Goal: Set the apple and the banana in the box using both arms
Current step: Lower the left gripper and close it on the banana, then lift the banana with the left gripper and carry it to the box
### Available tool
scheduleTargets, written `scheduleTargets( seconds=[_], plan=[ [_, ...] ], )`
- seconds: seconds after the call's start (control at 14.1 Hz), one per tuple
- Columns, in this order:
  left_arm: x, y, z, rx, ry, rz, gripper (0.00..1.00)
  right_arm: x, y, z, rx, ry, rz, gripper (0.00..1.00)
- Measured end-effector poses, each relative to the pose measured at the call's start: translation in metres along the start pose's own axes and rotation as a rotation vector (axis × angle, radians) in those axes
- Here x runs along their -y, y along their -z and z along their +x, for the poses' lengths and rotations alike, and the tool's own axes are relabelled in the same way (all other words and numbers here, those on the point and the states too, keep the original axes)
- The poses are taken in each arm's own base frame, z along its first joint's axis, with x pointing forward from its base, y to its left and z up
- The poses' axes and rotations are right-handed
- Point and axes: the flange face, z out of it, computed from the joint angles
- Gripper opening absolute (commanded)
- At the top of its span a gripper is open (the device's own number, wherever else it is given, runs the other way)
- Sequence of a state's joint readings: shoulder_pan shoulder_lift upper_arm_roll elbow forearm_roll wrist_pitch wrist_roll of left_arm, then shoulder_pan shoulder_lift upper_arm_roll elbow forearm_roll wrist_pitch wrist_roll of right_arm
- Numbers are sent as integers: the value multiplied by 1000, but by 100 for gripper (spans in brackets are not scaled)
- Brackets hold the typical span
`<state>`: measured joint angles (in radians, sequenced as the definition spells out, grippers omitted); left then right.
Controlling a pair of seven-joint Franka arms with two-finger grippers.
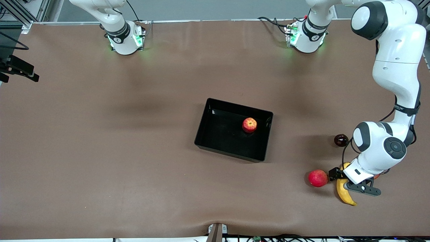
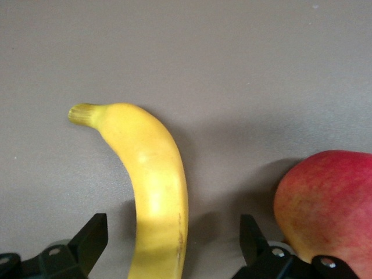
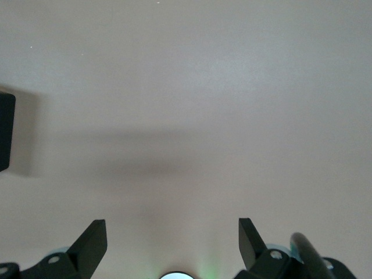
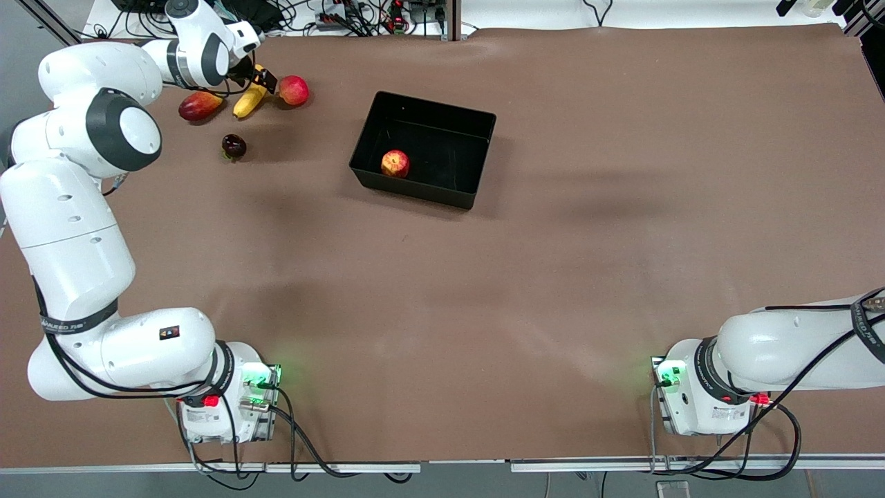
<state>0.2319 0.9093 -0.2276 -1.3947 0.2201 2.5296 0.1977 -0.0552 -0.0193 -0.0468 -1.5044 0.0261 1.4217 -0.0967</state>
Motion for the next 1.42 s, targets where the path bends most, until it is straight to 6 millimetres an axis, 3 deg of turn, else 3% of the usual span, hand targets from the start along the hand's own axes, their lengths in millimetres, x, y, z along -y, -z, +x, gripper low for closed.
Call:
scheduleTargets(
  seconds=[0.14, 0.57, 0.78, 1.13, 1.28, 1.42],
  plan=[
    [1, 2, 2, -4, 0, 2, 2, -1, 0, 0, 1, -1, 0, 100],
    [5, 15, 11, -14, -77, 70, 0, -9, -1, -1, 8, -14, 2, 100],
    [1, 53, 25, 7, -87, 75, 0, -9, -1, -2, 11, -15, 2, 100],
    [-61, 155, 56, 34, -88, 8, 0, -11, -2, -2, 12, -19, 3, 100],
    [-84, 184, 62, 42, -51, -5, 0, -12, -2, -2, 13, -20, 3, 100],
    [-121, 199, 65, 59, -30, -20, 0, -13, -2, -2, 14, -22, 3, 100]
  ],
)
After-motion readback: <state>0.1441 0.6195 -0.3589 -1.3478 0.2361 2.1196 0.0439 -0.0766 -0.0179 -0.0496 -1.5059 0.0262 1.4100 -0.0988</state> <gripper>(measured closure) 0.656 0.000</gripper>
